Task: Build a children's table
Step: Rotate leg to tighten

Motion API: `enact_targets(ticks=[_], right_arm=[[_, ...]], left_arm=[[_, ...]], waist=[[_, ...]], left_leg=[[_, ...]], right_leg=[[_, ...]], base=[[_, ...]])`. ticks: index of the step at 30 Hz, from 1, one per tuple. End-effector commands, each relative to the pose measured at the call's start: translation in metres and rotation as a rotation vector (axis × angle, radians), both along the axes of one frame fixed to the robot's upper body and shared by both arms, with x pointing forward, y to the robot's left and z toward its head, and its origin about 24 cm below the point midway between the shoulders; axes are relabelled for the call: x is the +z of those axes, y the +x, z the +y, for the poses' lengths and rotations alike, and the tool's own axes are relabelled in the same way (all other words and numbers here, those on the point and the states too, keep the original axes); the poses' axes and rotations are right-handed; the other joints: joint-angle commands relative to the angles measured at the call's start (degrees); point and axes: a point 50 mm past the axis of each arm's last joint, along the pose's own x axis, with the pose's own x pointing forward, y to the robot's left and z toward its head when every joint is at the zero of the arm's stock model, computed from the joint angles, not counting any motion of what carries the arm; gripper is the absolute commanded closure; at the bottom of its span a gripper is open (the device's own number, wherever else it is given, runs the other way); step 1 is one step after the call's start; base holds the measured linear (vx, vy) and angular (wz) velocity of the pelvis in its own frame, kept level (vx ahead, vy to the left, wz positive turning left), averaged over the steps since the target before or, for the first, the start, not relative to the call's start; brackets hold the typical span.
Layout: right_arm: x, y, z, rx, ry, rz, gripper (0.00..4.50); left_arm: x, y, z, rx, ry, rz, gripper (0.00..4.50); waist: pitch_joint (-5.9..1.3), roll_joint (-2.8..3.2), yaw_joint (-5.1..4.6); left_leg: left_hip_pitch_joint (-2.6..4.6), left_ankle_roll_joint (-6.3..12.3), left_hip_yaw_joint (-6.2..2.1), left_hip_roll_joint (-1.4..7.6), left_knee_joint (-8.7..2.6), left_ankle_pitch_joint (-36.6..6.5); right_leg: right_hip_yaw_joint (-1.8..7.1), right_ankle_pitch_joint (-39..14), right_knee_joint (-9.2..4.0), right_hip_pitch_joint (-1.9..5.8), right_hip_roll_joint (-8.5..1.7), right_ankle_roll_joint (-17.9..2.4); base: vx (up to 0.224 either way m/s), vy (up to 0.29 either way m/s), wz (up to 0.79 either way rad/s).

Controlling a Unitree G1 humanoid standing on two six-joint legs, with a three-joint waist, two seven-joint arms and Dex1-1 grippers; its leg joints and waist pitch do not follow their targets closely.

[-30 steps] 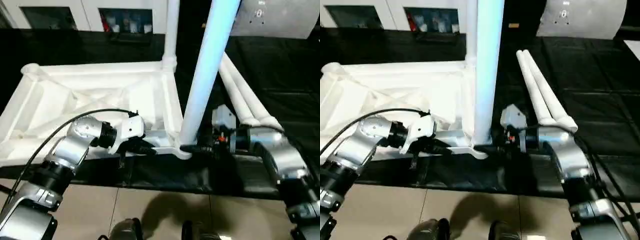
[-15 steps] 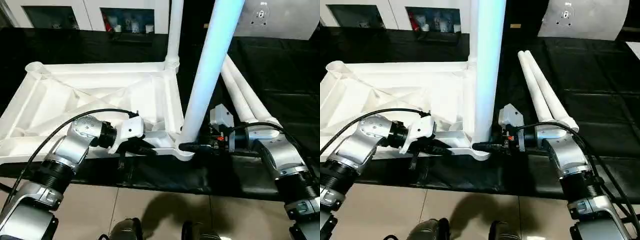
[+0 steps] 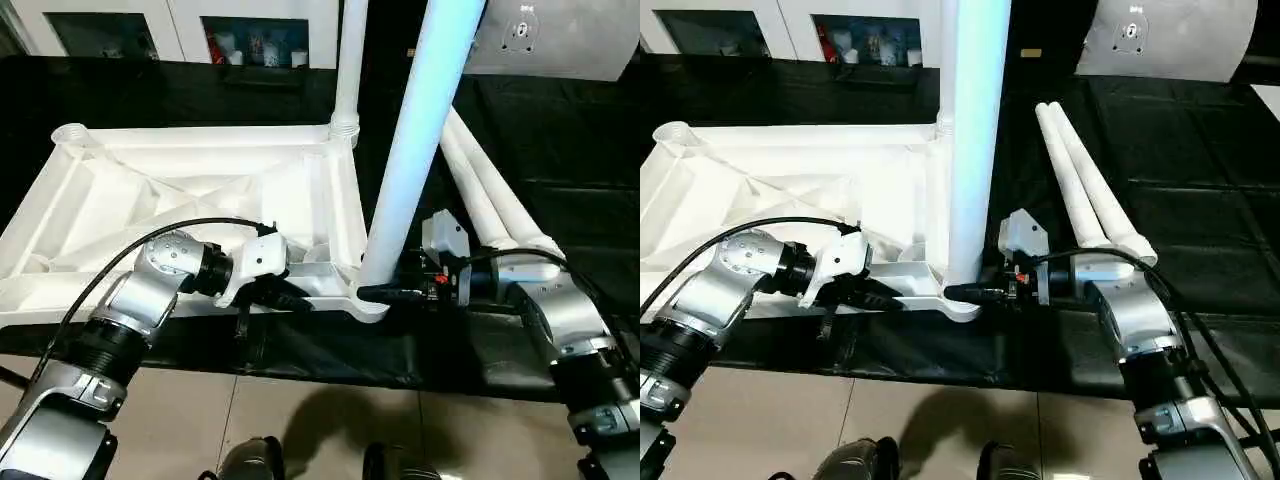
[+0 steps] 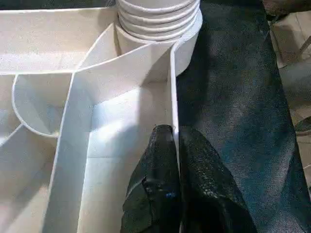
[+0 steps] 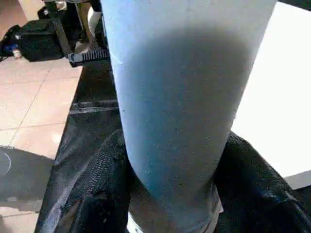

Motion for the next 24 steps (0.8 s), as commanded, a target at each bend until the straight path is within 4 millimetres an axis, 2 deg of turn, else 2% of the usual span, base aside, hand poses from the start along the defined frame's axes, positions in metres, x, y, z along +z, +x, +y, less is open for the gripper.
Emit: enact_targets(ticks=[1,4,6,7,9,10,11,12,13,14,15,16,17,18,20,21,22,24], right_arm=[[-0.013,-0.009,0.011,0.005,0.021,0.066,2.46],[-0.020,-0.007,0.017,-0.122,0.037,0.087,2.46],[-0.021,-0.006,0.018,-0.132,0.038,0.086,2.46],[-0.025,-0.004,0.023,-0.210,0.041,0.084,2.46],[-0.034,0.002,0.049,-0.456,0.105,0.113,2.46],[-0.035,0.003,0.055,-0.505,0.120,0.123,2.46],[-0.035,0.004,0.060,-0.537,0.132,0.128,2.46],[-0.035,0.007,0.068,-0.597,0.149,0.138,2.47],[-0.035,0.008,0.072,-0.626,0.157,0.143,2.49],[-0.034,0.015,0.080,-0.731,0.173,0.153,2.49],[-0.034,0.018,0.084,-0.791,0.179,0.159,2.49],[-0.033,0.020,0.088,-0.816,0.185,0.161,2.49],[-0.032,0.022,0.092,-0.837,0.192,0.168,2.49],[-0.032,0.022,0.092,-0.837,0.192,0.168,2.49],[-0.032,0.026,0.093,-0.910,0.212,0.196,2.49],[-0.031,0.027,0.094,-0.950,0.225,0.211,2.49],[-0.030,0.028,0.093,-0.984,0.233,0.201,1.96],[-0.029,0.029,0.091,-1.014,0.247,0.195,1.82]], left_arm=[[-0.001,0.004,-0.004,0.057,-0.003,0.006,4.50],[0.005,0.013,-0.010,0.169,-0.063,-0.006,4.50],[0.005,0.014,-0.010,0.176,-0.066,-0.008,4.50],[0.008,0.018,-0.015,0.225,-0.084,-0.021,4.50],[0.020,0.033,-0.039,0.403,-0.175,-0.060,4.50],[0.023,0.037,-0.046,0.440,-0.196,-0.065,4.50],[0.024,0.038,-0.052,0.459,-0.211,-0.064,4.50],[0.028,0.042,-0.062,0.498,-0.238,-0.071,4.50],[0.030,0.044,-0.067,0.517,-0.252,-0.076,4.50],[0.035,0.049,-0.081,0.556,-0.294,-0.086,4.50],[0.038,0.051,-0.088,0.575,-0.317,-0.089,4.50],[0.040,0.053,-0.093,0.591,-0.329,-0.095,4.50],[0.042,0.054,-0.097,0.603,-0.335,-0.104,4.50],[0.042,0.054,-0.097,0.603,-0.335,-0.104,4.50],[0.044,0.055,-0.100,0.602,-0.326,-0.127,4.50],[0.044,0.055,-0.101,0.608,-0.320,-0.130,4.50],[0.045,0.055,-0.101,0.608,-0.311,-0.138,4.50],[0.043,0.054,-0.099,0.602,-0.300,-0.139,4.50]], waist=[[-4.59,-0.39,-0.04],[-4.06,-0.40,-0.11],[-3.71,-0.60,-0.54],[-3.72,-0.56,-0.63],[-3.40,-0.64,-1.07],[-3.46,-0.55,-1.15],[-3.64,-0.81,-1.27],[-3.61,-0.51,-1.49],[-3.67,-0.49,-1.59],[-3.74,-0.47,-1.68],[-3.76,-0.57,-1.97],[-3.92,-0.51,-1.85],[-3.92,-0.53,-1.72],[-3.95,-0.33,-1.66],[-4.19,-0.17,-1.63],[-4.40,-0.28,-1.64],[-4.43,-0.28,-1.58],[-4.56,-0.30,-1.45]], left_leg=[[1.56,5.34,-1.76,4.22,-3.78,-9.46],[1.75,3.79,-1.97,4.16,-4.18,-12.20],[2.08,1.68,-2.41,4.02,-4.46,-16.73],[2.11,1.20,-2.38,4.09,-4.60,-16.59],[2.49,-0.52,-2.43,3.97,-4.79,-18.51],[2.58,-0.99,-2.59,3.92,-4.75,-19.05],[2.43,-1.28,-2.92,3.73,-4.82,-19.34],[2.38,-0.99,-2.78,3.82,-4.94,-18.84],[2.41,-0.90,-2.74,3.82,-4.95,-18.80],[2.27,-0.84,-2.81,3.81,-4.98,-18.66],[2.62,-0.93,-2.57,3.45,-4.79,-19.43],[2.63,-0.69,-2.63,3.37,-4.74,-18.89],[2.21,0.11,-2.53,3.41,-4.82,-17.17],[2.28,0.64,-2.41,3.51,-4.90,-16.40],[1.85,1.46,-2.40,3.57,-4.86,-14.45],[1.85,1.96,-2.26,3.55,-4.75,-13.04],[1.81,2.25,-2.18,3.53,-4.71,-12.17],[1.60,3.53,-2.07,3.45,-4.51,-10.00]], right_leg=[[2.95,-13.18,-4.08,2.70,-5.30,-13.90],[2.91,-18.01,-4.58,2.43,-5.36,-13.41],[2.97,-26.47,-5.33,2.47,-5.68,-11.13],[3.07,-26.86,-5.38,2.34,-5.65,-10.69],[3.15,-29.82,-5.71,1.59,-5.44,-9.64],[3.05,-30.64,-5.69,1.49,-5.56,-9.61],[2.81,-31.89,-5.89,1.81,-5.72,-8.49],[2.96,-30.25,-6.01,1.66,-5.66,-8.31],[3.01,-29.17,-6.07,1.56,-5.59,-8.51],[2.97,-27.98,-5.96,1.74,-5.58,-8.77],[3.05,-27.50,-6.22,1.25,-5.42,-8.97],[3.12,-26.91,-6.16,1.50,-5.57,-8.95],[3.24,-24.62,-6.10,1.83,-5.59,-8.98],[3.27,-21.98,-5.98,1.73,-5.34,-9.31],[3.30,-17.43,-5.39,2.18,-5.41,-10.41],[3.27,-14.54,-5.10,2.33,-5.31,-11.10],[3.27,-13.34,-5.01,2.37,-5.36,-11.40],[3.22,-10.51,-4.75,2.75,-5.50,-12.15]], base=[[0.000,0.000,0.00],[0.000,0.000,0.00],[0.000,0.000,0.00],[0.000,0.000,0.00],[0.000,0.000,0.00],[0.000,0.000,0.00],[0.000,0.000,0.00],[0.000,0.000,0.00],[0.000,0.000,0.00],[0.000,0.000,0.00],[0.000,0.000,0.00],[0.000,0.000,0.00],[0.000,0.000,0.00],[0.000,0.000,0.00],[0.000,0.000,0.00],[0.000,0.000,0.00],[0.000,0.000,0.00],[0.000,0.000,0.00]])
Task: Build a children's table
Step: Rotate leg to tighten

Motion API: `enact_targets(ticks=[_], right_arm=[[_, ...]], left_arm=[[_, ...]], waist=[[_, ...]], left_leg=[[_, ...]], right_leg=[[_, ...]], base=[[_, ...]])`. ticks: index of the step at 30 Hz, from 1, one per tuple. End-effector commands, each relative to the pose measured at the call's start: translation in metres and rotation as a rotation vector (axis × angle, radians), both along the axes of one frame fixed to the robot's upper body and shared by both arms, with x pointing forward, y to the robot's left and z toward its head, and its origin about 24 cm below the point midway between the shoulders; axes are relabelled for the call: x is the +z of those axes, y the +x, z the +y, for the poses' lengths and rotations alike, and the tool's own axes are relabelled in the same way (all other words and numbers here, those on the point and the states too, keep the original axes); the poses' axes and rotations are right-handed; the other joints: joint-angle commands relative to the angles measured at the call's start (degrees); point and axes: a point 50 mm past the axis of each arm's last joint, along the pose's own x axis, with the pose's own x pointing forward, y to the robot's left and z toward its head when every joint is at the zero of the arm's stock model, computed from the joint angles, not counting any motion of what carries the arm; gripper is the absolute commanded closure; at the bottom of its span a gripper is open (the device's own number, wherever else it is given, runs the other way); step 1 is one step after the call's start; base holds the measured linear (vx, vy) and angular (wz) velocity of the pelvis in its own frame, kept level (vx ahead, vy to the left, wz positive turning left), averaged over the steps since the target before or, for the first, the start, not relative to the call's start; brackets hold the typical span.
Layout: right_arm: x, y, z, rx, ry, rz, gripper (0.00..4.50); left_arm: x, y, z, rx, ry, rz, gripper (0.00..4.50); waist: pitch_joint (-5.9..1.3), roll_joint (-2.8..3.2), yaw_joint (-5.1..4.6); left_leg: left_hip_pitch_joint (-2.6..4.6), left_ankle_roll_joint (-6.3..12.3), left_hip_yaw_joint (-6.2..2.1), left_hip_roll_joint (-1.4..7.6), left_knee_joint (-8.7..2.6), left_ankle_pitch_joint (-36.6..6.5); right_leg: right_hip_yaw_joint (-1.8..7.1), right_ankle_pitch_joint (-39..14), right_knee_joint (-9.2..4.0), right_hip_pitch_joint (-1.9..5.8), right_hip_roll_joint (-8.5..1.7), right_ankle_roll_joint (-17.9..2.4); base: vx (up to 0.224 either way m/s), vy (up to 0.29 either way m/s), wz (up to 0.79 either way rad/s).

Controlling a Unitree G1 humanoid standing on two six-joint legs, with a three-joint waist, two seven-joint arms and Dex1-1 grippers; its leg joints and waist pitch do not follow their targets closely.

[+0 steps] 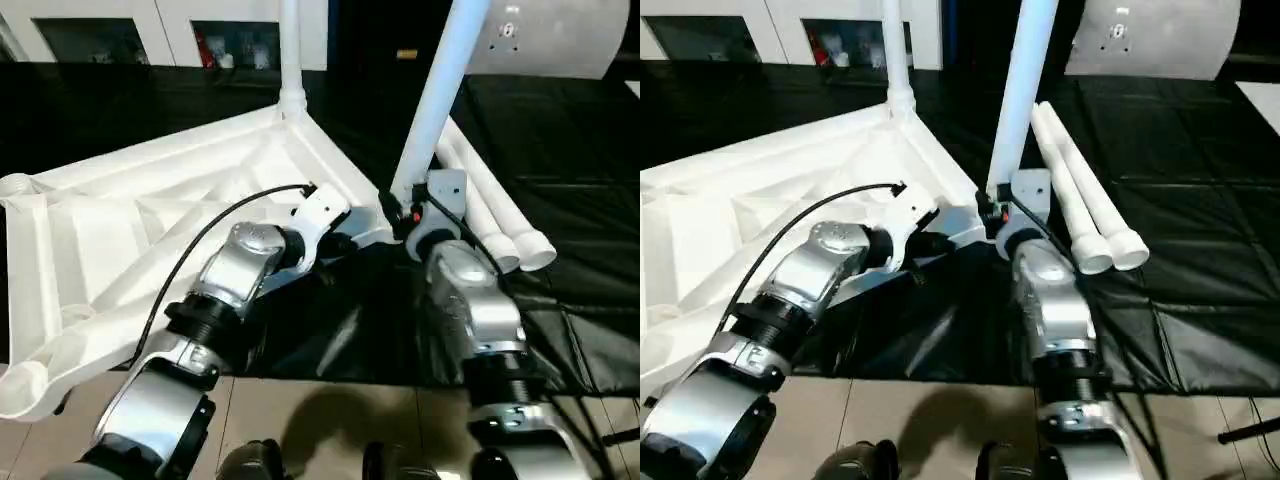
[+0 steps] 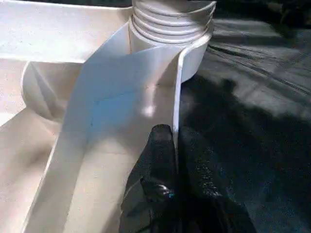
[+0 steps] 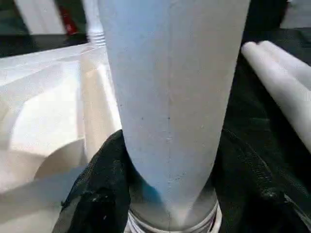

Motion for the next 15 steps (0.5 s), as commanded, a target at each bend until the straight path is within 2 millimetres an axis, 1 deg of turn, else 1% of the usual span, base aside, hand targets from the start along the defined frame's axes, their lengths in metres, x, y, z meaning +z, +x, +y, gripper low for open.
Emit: enact_targets(ticks=[1,2,3,4,5,6,7,8,9,10,11,13,14,15], right_arm=[[-0.026,-0.016,0.048,0.172,0.092,0.134,1.82],[-0.026,-0.015,0.043,0.154,0.098,0.129,1.76],[-0.026,-0.015,0.039,0.148,0.086,0.117,1.61],[-0.024,-0.014,0.036,0.143,0.071,0.100,1.45],[-0.022,-0.014,0.031,0.139,0.049,0.071,1.38],[-0.021,-0.013,0.025,0.124,0.030,0.051,1.35],[-0.015,-0.014,0.012,0.128,0.056,0.013,1.35],[-0.015,-0.014,0.012,0.128,0.056,0.013,1.19],[-0.012,-0.015,0.007,0.127,0.068,0.003,1.19],[-0.011,-0.016,0.004,0.121,0.078,-0.007,1.04],[-0.006,-0.020,-0.005,0.109,0.064,-0.042,0.96],[-0.002,-0.025,-0.012,0.119,0.039,-0.082,0.80],[0.000,-0.028,-0.015,0.121,0.030,-0.095,0.68],[0.000,-0.030,-0.019,0.104,0.025,-0.103,0.68]], left_arm=[[0.040,0.010,-0.016,0.029,-0.090,-0.177,4.50],[0.037,0.008,-0.013,-0.002,-0.076,-0.182,4.50],[0.036,0.007,-0.011,-0.018,-0.076,-0.179,4.50],[0.035,0.006,-0.010,-0.039,-0.076,-0.183,4.50],[0.033,0.004,-0.009,-0.067,-0.079,-0.185,4.50],[0.032,0.003,-0.008,-0.084,-0.091,-0.178,4.50],[0.029,0.000,-0.004,-0.138,-0.093,-0.186,4.50],[0.029,0.000,-0.004,-0.138,-0.093,-0.186,4.50],[0.028,-0.001,-0.002,-0.156,-0.084,-0.186,4.50],[0.027,-0.001,-0.002,-0.165,-0.079,-0.192,4.50],[0.025,-0.002,0.002,-0.186,-0.070,-0.202,4.50],[0.023,-0.001,0.006,-0.185,-0.059,-0.206,4.50],[0.022,0.000,0.008,-0.173,-0.055,-0.210,4.50],[0.021,0.002,0.009,-0.152,-0.058,-0.217,4.50]], waist=[[-4.56,-0.39,-0.03],[-4.67,-0.53,-0.18],[-4.98,-0.47,-0.26],[-5.16,-0.48,-0.39],[-5.30,-0.40,-0.40],[-5.47,-0.44,-0.34],[-5.64,-0.64,-0.16],[-5.69,-0.64,-0.09],[-5.54,-0.54,-0.02],[-5.53,-0.53,-0.02],[-5.44,-0.57,0.13],[-5.54,-0.54,0.32],[-5.44,-0.61,0.46],[-5.24,-0.58,0.50]], left_leg=[[1.05,4.03,-2.16,3.81,-3.93,-9.57],[0.70,4.75,-2.30,3.76,-3.92,-8.22],[0.59,5.51,-2.30,3.70,-3.71,-6.07],[0.44,5.97,-2.31,3.67,-3.52,-4.74],[0.55,7.07,-2.13,3.66,-3.31,-3.00],[0.49,8.15,-1.98,3.62,-3.01,-1.47],[0.37,8.70,-1.97,3.62,-2.82,-0.41],[0.07,10.09,-1.97,3.56,-2.64,1.24],[0.09,11.07,-1.91,3.62,-2.58,1.19],[0.17,11.15,-1.86,3.72,-2.59,1.01],[0.30,11.15,-1.83,3.87,-2.63,0.06],[0.52,10.92,-1.79,4.14,-2.66,-0.05],[0.55,10.69,-1.77,4.15,-2.72,-0.74],[0.51,10.03,-1.74,4.10,-2.84,-2.37]], right_leg=[[2.96,-9.97,-4.01,2.56,-5.30,-12.14],[2.83,-8.45,-3.76,2.91,-5.37,-12.20],[2.77,-5.81,-3.45,3.10,-5.36,-12.46],[2.73,-3.91,-3.18,3.14,-5.33,-12.66],[2.69,-0.85,-2.94,2.97,-5.12,-13.71],[2.69,2.23,-2.60,2.97,-5.02,-14.49],[2.67,4.15,-2.30,3.14,-5.05,-14.54],[2.62,7.43,-1.74,3.21,-4.91,-14.75],[2.52,7.65,-1.87,2.93,-4.90,-14.97],[2.52,7.23,-1.87,2.85,-4.94,-15.08],[2.49,5.20,-2.16,2.79,-4.95,-15.05],[2.49,4.29,-2.00,2.64,-4.81,-14.85],[2.46,3.25,-2.13,2.60,-4.77,-14.68],[2.48,0.51,-2.55,2.52,-4.86,-14.42]], base=[[0.000,0.000,0.00],[0.000,0.000,0.00],[0.000,0.000,0.00],[0.000,0.000,0.00],[0.000,0.000,0.00],[0.000,0.000,0.00],[0.000,0.000,0.00],[0.000,0.000,0.00],[0.000,0.000,0.00],[0.000,0.000,0.00],[0.000,0.000,0.00],[0.000,0.000,0.00],[0.000,0.000,0.00],[0.000,0.000,0.00]])
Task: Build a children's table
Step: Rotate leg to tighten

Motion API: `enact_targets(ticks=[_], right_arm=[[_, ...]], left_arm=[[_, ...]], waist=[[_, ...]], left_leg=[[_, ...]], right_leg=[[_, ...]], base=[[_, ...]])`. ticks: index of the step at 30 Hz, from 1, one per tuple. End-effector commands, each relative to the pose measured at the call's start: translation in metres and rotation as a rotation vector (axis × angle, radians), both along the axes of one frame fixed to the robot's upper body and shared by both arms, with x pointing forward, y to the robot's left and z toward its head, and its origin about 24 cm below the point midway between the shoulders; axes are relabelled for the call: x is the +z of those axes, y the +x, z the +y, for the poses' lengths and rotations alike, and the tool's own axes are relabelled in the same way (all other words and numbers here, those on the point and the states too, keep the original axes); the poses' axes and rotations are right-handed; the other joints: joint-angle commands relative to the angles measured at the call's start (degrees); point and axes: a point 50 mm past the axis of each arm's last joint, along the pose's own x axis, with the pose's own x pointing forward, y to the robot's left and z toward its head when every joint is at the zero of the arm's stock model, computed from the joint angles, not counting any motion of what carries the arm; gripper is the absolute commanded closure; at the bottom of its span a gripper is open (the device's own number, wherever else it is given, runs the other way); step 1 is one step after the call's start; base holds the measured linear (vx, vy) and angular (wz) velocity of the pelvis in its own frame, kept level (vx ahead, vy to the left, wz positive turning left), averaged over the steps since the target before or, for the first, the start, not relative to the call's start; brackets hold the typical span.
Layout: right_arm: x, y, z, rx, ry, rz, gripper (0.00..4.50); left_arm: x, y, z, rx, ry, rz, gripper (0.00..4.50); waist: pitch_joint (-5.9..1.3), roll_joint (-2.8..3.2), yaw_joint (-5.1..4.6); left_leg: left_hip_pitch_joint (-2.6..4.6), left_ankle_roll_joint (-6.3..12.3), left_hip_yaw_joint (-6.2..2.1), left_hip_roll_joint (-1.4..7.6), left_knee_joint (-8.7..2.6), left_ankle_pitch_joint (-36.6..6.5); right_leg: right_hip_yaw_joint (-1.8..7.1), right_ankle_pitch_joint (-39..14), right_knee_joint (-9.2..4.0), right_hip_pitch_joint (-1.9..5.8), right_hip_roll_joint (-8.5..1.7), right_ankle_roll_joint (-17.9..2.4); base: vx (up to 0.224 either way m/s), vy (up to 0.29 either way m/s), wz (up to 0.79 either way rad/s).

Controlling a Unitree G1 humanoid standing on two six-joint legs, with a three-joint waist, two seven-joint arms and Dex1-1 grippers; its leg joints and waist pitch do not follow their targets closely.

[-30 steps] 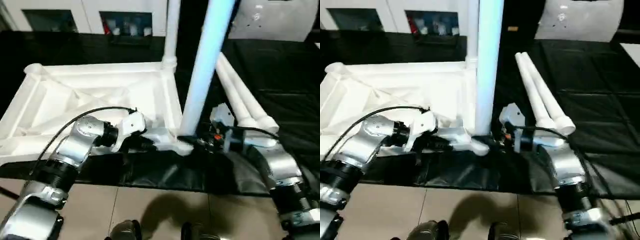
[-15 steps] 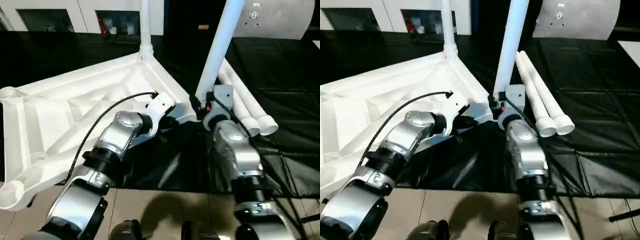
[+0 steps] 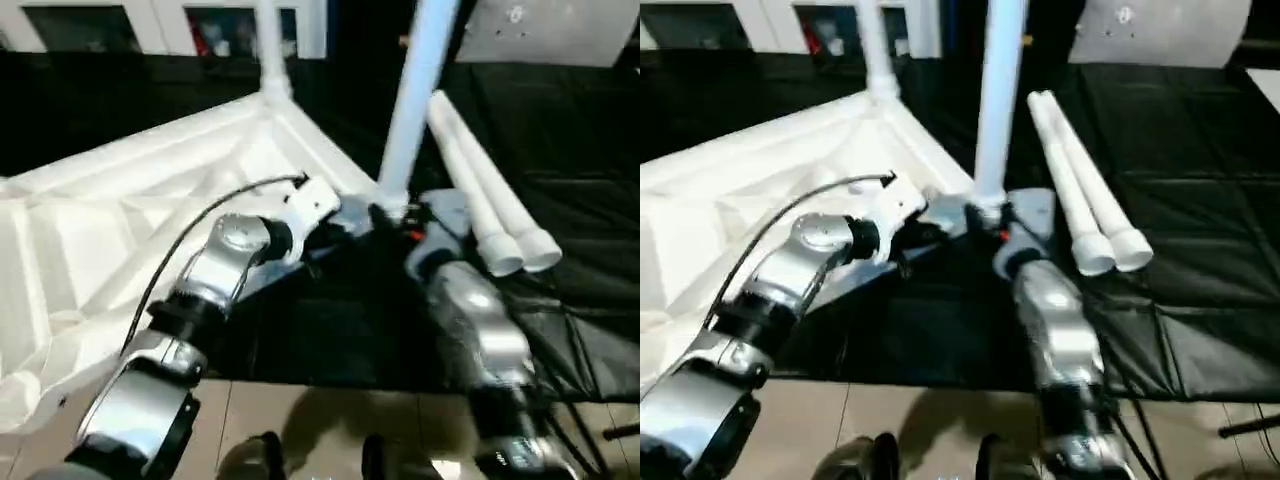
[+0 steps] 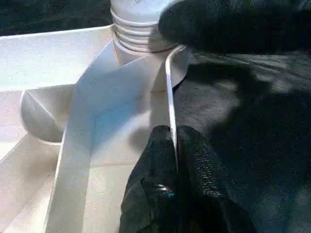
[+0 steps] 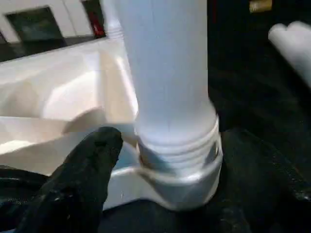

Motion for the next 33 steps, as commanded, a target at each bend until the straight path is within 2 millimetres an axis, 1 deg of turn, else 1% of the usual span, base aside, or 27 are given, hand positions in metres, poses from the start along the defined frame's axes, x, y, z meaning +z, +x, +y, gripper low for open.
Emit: enact_targets(ticks=[1,2,3,4,5,6,7,8,10,11,12,15,17,18,19,20,21,23,24,25,26,28,29,30,31,32,33], right_arm=[[0.007,-0.004,-0.004,-0.007,-0.002,-0.044,0.57],[0.007,-0.004,-0.004,-0.008,-0.002,-0.045,0.45],[0.008,-0.005,-0.006,-0.011,-0.006,-0.050,0.38],[0.008,-0.005,-0.006,-0.011,-0.006,-0.050,0.32],[0.008,-0.007,-0.010,-0.022,-0.001,-0.057,0.29],[0.008,-0.007,-0.014,-0.045,-0.002,-0.054,0.10],[0.008,-0.008,-0.015,-0.047,-0.002,-0.052,0.00],[0.008,-0.008,-0.015,-0.046,-0.005,-0.051,0.00],[0.009,-0.008,-0.016,-0.050,-0.021,-0.045,0.00],[0.009,-0.008,-0.016,-0.050,-0.021,-0.045,0.00],[0.009,-0.008,-0.017,-0.051,-0.024,-0.041,0.00],[0.005,-0.009,-0.013,0.015,-0.084,-0.029,0.00],[0.004,-0.010,-0.010,0.042,-0.104,-0.029,0.00],[0.004,-0.012,-0.004,0.113,-0.104,-0.025,0.00],[0.004,-0.012,-0.004,0.113,-0.104,-0.025,0.00],[0.007,-0.014,0.004,0.211,-0.090,-0.030,0.00],[0.008,-0.015,0.005,0.219,-0.088,-0.031,0.00],[0.013,-0.014,0.009,0.291,-0.072,-0.040,0.00],[0.017,-0.013,0.011,0.329,-0.065,-0.049,0.00],[0.018,-0.013,0.011,0.335,-0.064,-0.051,0.00],[0.021,-0.010,0.011,0.358,-0.061,-0.054,0.00],[0.025,-0.004,0.011,0.385,-0.066,-0.056,0.00],[0.028,0.005,0.010,0.424,-0.107,-0.051,0.00],[0.028,0.009,0.009,0.440,-0.132,-0.048,0.00],[0.028,0.014,0.008,0.460,-0.164,-0.043,0.00],[0.028,0.021,0.004,0.451,-0.201,-0.039,0.00],[0.029,0.025,0.001,0.443,-0.226,-0.036,0.00]], left_arm=[[0.015,0.002,-0.006,-0.026,-0.093,-0.088,4.50],[0.015,0.002,-0.006,-0.025,-0.095,-0.089,4.50],[0.016,0.003,-0.005,-0.020,-0.108,-0.093,4.50],[0.016,0.003,-0.005,-0.020,-0.108,-0.093,4.50],[0.019,0.003,-0.003,-0.025,-0.127,-0.106,4.23],[0.021,0.003,-0.001,-0.035,-0.144,-0.110,3.95],[0.021,0.003,0.000,-0.035,-0.147,-0.115,3.89],[0.023,0.003,0.001,-0.028,-0.151,-0.131,3.89],[0.028,0.004,0.005,-0.004,-0.185,-0.146,3.59],[0.028,0.004,0.005,-0.004,-0.185,-0.146,3.59],[0.029,0.004,0.006,-0.001,-0.194,-0.146,3.59],[0.033,0.002,0.015,0.045,-0.210,-0.144,3.59],[0.034,0.001,0.020,0.067,-0.206,-0.150,3.59],[0.035,-0.003,0.030,0.093,-0.193,-0.155,3.59],[0.035,-0.003,0.030,0.093,-0.193,-0.155,3.59],[0.036,-0.010,0.042,0.117,-0.176,-0.150,3.59],[0.036,-0.011,0.042,0.118,-0.175,-0.148,3.59],[0.037,-0.019,0.052,0.127,-0.178,-0.131,3.59],[0.038,-0.026,0.058,0.128,-0.183,-0.119,3.59],[0.038,-0.027,0.059,0.128,-0.184,-0.116,3.59],[0.039,-0.034,0.064,0.121,-0.187,-0.104,3.59],[0.041,-0.046,0.069,0.087,-0.191,-0.078,3.59],[0.040,-0.063,0.074,0.013,-0.171,-0.034,3.59],[0.039,-0.070,0.075,-0.022,-0.157,-0.012,3.59],[0.038,-0.079,0.075,-0.064,-0.138,0.019,3.59],[0.037,-0.084,0.076,-0.084,-0.125,0.044,3.59],[0.036,-0.087,0.076,-0.096,-0.116,0.060,3.59]], waist=[[-5.07,-0.67,-0.01],[-5.07,-0.73,-0.05],[-5.01,-0.70,-0.07],[-4.93,-0.72,-0.08],[-4.93,-0.76,-0.13],[-5.23,-0.85,-0.02],[-5.24,-0.80,0.03],[-5.70,-0.64,0.20],[-5.73,-0.75,0.11],[-5.77,-0.69,0.14],[-5.73,-0.78,0.07],[-5.77,-0.78,0.10],[-5.66,-0.71,0.07],[-5.69,-0.38,0.11],[-5.75,-0.53,0.05],[-5.73,-0.40,-0.07],[-5.65,-0.23,-0.21],[-5.76,-0.08,-0.28],[-5.57,-0.11,-0.24],[-5.75,-0.01,-0.20],[-5.58,-0.09,-0.21],[-5.39,-0.12,-0.23],[-5.15,-0.13,-0.31],[-4.82,-0.38,-0.46],[-4.91,-0.16,-0.38],[-4.55,-0.25,-0.52],[-4.54,-0.38,-0.37]], left_leg=[[1.80,9.04,-1.74,3.79,-2.93,-3.90],[1.82,7.73,-1.80,3.71,-3.06,-5.57],[1.94,6.63,-1.78,3.68,-3.18,-6.89],[1.94,6.16,-1.79,3.68,-3.24,-7.39],[1.94,5.75,-1.78,3.64,-3.26,-7.72],[1.95,5.44,-1.74,3.58,-3.16,-7.06],[1.83,5.52,-1.73,3.50,-3.12,-6.59],[1.94,5.70,-1.76,3.64,-3.00,-5.52],[1.79,6.43,-1.71,3.68,-2.89,-4.52],[1.80,6.58,-1.70,3.65,-2.87,-4.35],[1.72,7.02,-1.63,3.47,-2.73,-4.62],[1.67,6.82,-1.61,3.43,-2.64,-4.95],[1.71,6.22,-1.67,3.54,-2.66,-5.80],[1.74,5.81,-1.76,3.62,-2.65,-6.63],[1.61,5.62,-1.84,3.72,-2.68,-6.71],[1.77,5.51,-1.76,3.65,-2.66,-7.07],[1.63,5.51,-1.90,3.81,-2.73,-7.23],[1.98,4.85,-1.84,3.94,-2.69,-7.91],[1.93,4.72,-1.74,3.87,-2.77,-8.12],[2.06,4.34,-1.91,4.02,-2.72,-8.26],[2.01,3.98,-1.92,4.05,-2.81,-8.61],[2.14,3.25,-1.95,4.08,-2.86,-9.53],[2.21,2.62,-1.96,4.02,-2.88,-10.58],[2.03,2.26,-1.90,3.84,-3.03,-11.29],[2.36,1.73,-1.92,3.93,-2.90,-11.90],[2.22,1.45,-1.86,3.72,-3.04,-12.84],[2.60,1.08,-1.74,3.78,-3.02,-13.21]], right_leg=[[2.77,-1.51,-3.14,3.99,-5.13,-14.30],[2.76,-4.99,-3.43,4.16,-5.20,-13.79],[2.84,-7.84,-3.76,4.04,-5.21,-13.25],[2.88,-8.89,-3.88,4.01,-5.21,-12.90],[2.92,-9.62,-3.94,4.00,-5.20,-12.64],[3.03,-9.46,-3.91,4.06,-5.14,-12.14],[2.99,-8.76,-3.81,4.08,-5.12,-12.35],[2.95,-6.29,-3.50,4.14,-5.20,-13.10],[2.87,-3.24,-3.07,4.09,-4.94,-13.98],[2.84,-2.70,-2.91,4.14,-4.98,-14.28],[2.87,-2.85,-3.09,4.16,-5.08,-14.27],[2.85,-4.07,-3.11,4.24,-4.99,-14.10],[2.85,-5.98,-3.24,4.15,-4.97,-13.64],[2.85,-7.08,-3.26,4.19,-5.07,-13.52],[2.85,-6.86,-3.14,4.45,-5.16,-13.53],[2.86,-7.21,-3.20,4.20,-4.91,-13.45],[2.87,-7.42,-3.24,4.24,-5.02,-13.53],[2.88,-7.86,-3.07,4.10,-4.89,-13.78],[2.90,-8.42,-3.32,3.84,-4.65,-13.45],[2.91,-8.13,-3.00,3.99,-4.87,-13.78],[2.90,-8.75,-3.02,3.90,-4.79,-13.69],[2.95,-10.57,-2.99,3.76,-4.96,-13.68],[2.97,-12.67,-3.17,3.52,-4.93,-13.49],[3.04,-14.77,-3.52,3.49,-4.81,-12.84],[3.05,-15.49,-3.37,3.33,-4.92,-12.85],[3.10,-17.64,-3.68,3.26,-4.71,-12.11],[3.13,-18.45,-3.86,3.05,-4.76,-11.82]], base=[[0.000,0.000,0.00],[0.000,0.000,0.00],[0.000,0.000,0.00],[0.000,0.000,0.00],[0.000,0.000,0.00],[0.000,0.000,0.00],[0.000,0.000,0.00],[0.000,0.000,0.00],[0.000,0.000,0.00],[0.000,0.000,0.00],[0.000,0.000,0.00],[0.000,0.000,0.00],[0.000,0.000,0.00],[0.000,0.000,0.00],[0.000,0.000,0.00],[0.000,0.000,0.00],[0.000,0.000,0.00],[0.000,0.000,0.00],[0.000,0.000,0.00],[0.000,0.000,0.00],[0.000,0.000,0.00],[0.000,0.000,0.00],[0.000,0.000,0.00],[0.000,0.000,0.00],[0.000,0.000,0.00],[0.000,0.000,0.00],[0.000,0.000,0.00]])
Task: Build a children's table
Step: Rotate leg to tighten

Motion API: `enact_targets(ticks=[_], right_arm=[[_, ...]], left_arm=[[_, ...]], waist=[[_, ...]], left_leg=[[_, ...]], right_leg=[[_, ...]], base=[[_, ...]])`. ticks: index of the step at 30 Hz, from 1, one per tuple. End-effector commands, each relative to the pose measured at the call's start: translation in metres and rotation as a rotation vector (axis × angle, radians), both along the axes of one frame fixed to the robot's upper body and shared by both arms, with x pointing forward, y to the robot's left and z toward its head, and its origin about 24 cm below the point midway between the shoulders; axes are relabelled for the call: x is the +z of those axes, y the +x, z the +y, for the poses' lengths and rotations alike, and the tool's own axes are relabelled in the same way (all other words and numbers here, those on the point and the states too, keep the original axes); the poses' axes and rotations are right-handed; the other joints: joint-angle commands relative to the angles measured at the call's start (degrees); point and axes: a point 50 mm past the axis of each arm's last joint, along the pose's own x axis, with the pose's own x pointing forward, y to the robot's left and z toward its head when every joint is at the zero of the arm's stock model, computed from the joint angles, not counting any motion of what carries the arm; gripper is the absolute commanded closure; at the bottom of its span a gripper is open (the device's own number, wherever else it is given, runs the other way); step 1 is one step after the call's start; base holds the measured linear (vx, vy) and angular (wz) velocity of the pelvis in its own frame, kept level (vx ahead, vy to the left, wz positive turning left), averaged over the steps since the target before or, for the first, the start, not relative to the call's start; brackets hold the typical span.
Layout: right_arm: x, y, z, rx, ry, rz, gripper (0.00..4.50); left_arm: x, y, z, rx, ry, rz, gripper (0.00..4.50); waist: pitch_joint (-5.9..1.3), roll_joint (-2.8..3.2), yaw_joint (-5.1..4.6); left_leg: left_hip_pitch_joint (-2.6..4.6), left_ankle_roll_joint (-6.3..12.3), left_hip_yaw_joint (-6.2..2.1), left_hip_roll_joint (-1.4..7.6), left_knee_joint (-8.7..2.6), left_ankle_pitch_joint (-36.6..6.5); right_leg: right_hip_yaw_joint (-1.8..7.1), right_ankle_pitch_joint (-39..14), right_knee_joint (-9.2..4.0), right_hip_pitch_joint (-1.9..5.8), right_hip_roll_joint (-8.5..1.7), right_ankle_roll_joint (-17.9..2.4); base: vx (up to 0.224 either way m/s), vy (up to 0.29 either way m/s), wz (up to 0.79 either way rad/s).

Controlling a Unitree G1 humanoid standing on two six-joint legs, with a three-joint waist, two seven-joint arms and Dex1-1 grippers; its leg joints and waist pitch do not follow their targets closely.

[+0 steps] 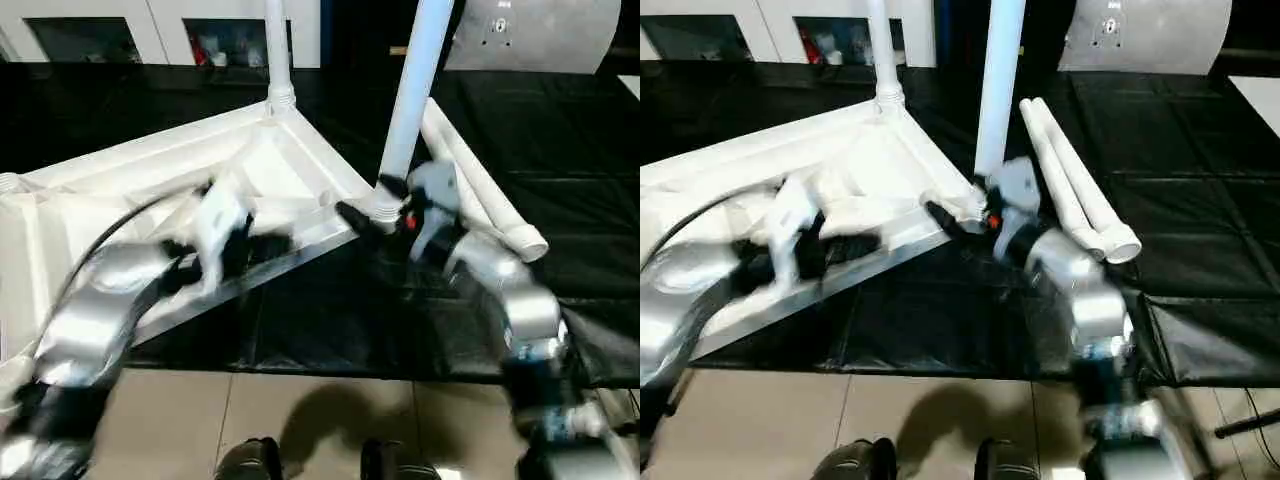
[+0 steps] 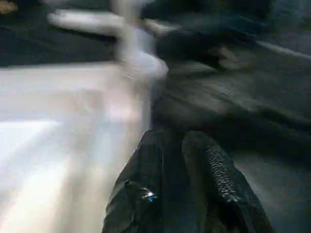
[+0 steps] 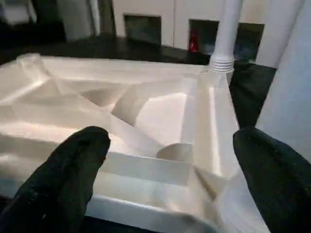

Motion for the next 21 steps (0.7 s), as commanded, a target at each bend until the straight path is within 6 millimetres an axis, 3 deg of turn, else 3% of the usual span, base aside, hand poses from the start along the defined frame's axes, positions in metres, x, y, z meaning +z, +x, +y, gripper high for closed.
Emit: enact_targets(ticks=[1,2,6,8,11,17,21], right_arm=[[-0.006,0.007,-0.004,-0.010,-0.057,0.014,0.00],[-0.005,0.011,-0.007,-0.020,-0.068,0.014,0.00],[0.004,0.028,-0.019,-0.102,-0.100,-0.012,0.00],[0.017,0.047,-0.033,-0.245,-0.041,-0.050,0.00],[0.021,0.054,-0.038,-0.325,0.006,-0.073,0.00],[0.010,0.050,-0.025,-0.267,0.026,-0.064,0.00],[-0.008,0.033,-0.010,-0.151,0.000,-0.046,0.00]], left_arm=[[0.002,-0.008,-0.007,-0.063,0.006,0.026,3.59],[0.002,-0.009,-0.007,-0.065,0.012,0.031,3.59],[0.004,-0.011,-0.007,-0.052,0.016,0.033,3.59],[0.006,-0.008,-0.006,-0.005,0.018,0.019,3.59],[0.007,-0.002,-0.003,0.056,0.024,0.005,3.59],[0.013,0.013,0.015,0.254,0.054,-0.045,3.59],[0.017,0.024,0.044,0.471,0.137,-0.084,3.39]], waist=[[-4.33,-0.43,-0.12],[-4.33,-0.32,0.17],[-4.49,-0.18,0.12],[-4.61,-0.06,0.12],[-4.64,-0.02,0.43],[-5.18,-0.24,0.36],[-4.87,-0.16,0.10]], left_leg=[[2.08,1.37,-1.77,3.46,-4.04,-13.73],[2.47,1.11,-1.69,3.45,-3.97,-14.23],[2.23,0.24,-2.05,3.58,-4.10,-14.75],[2.36,0.09,-1.93,3.45,-3.86,-14.87],[2.35,0.33,-1.73,3.37,-3.72,-14.23],[1.45,3.09,-1.65,3.07,-3.34,-9.34],[1.29,3.99,-1.80,3.18,-3.46,-9.50]], right_leg=[[2.99,-19.86,-4.75,2.53,-4.64,-11.65],[3.08,-21.22,-4.99,2.35,-4.67,-11.04],[2.85,-20.26,-4.46,2.55,-4.64,-11.25],[2.97,-19.41,-4.48,2.51,-4.78,-11.81],[2.99,-17.86,-4.43,2.53,-4.53,-11.99],[2.77,-10.18,-3.55,3.38,-4.37,-13.25],[2.60,-11.17,-3.74,3.38,-4.20,-12.43]], base=[[0.000,0.000,0.00],[0.000,0.000,0.00],[0.000,0.000,0.00],[0.000,0.000,0.00],[0.000,0.000,0.00],[0.000,0.000,0.00],[0.000,0.000,0.00]])
